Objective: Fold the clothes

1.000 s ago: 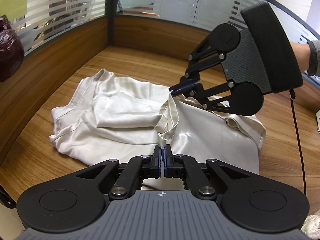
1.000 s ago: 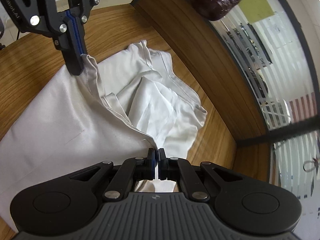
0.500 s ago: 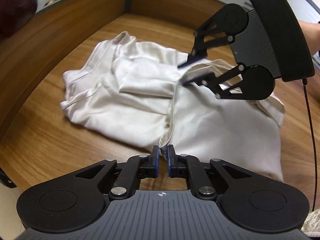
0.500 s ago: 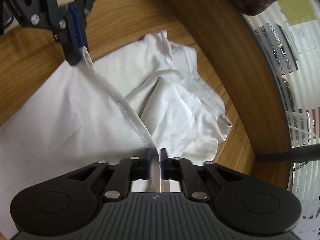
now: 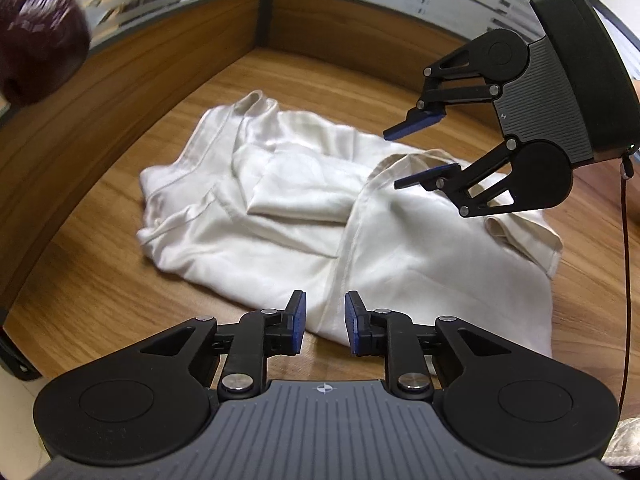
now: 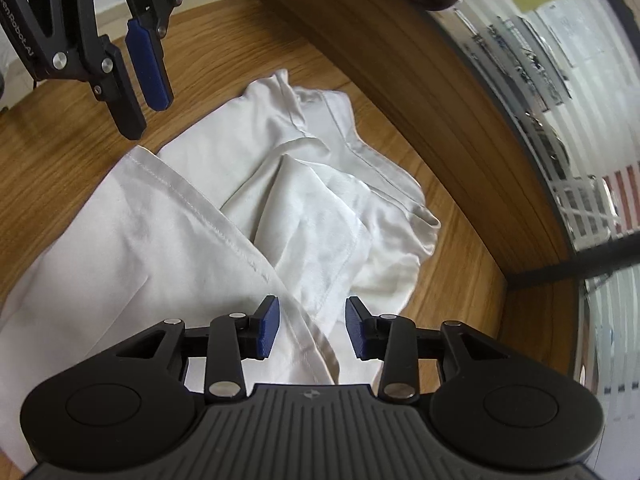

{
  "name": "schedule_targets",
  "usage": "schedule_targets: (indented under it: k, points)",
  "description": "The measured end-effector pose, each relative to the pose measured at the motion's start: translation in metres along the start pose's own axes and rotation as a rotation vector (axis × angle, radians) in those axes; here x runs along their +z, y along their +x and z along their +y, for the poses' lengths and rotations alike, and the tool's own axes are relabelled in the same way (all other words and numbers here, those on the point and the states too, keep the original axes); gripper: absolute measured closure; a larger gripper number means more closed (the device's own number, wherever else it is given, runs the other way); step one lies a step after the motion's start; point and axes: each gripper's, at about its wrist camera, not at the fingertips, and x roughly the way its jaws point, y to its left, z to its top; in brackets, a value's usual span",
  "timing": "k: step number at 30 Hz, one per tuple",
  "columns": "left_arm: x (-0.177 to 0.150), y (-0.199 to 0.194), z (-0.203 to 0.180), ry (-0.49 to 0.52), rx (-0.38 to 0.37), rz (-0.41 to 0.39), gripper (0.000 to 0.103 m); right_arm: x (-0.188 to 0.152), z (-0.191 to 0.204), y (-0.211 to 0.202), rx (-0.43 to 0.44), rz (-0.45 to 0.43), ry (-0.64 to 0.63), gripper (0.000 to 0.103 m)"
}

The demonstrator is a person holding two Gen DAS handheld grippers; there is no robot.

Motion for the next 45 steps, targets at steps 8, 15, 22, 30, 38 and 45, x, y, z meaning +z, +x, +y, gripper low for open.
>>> schedule_targets:
  k: [8, 15, 22, 30, 38, 45]
  points:
    - [0.001, -0.004, -0.033, 0.024, 0.013, -0.01, 0.075, -0.034, 0.012, -0.045, -0.014, 0.017, 0.047, 0.054]
    - [0.004, 0.0, -0.051, 0.046, 0.02, 0.005, 0.073, -0.075, 0.036, -0.072, -0.012, 0.066, 0.093, 0.05]
    - [0.017, 0.012, -0.077, 0.128, -0.01, 0.012, 0.071, -0.113, 0.061, -0.08, -0.02, 0.135, 0.197, 0.05]
    - [0.032, 0.035, -0.111, 0.259, -0.081, 0.03, 0.07, -0.122, 0.059, -0.07, -0.071, 0.141, 0.322, 0.052]
    - [0.034, 0.054, -0.137, 0.434, -0.141, 0.047, 0.069, -0.115, 0.034, -0.057, -0.087, 0.116, 0.368, 0.071]
    - [0.037, 0.063, -0.137, 0.462, -0.179, 0.048, 0.068, -0.108, 0.006, -0.052, -0.119, 0.079, 0.432, 0.101]
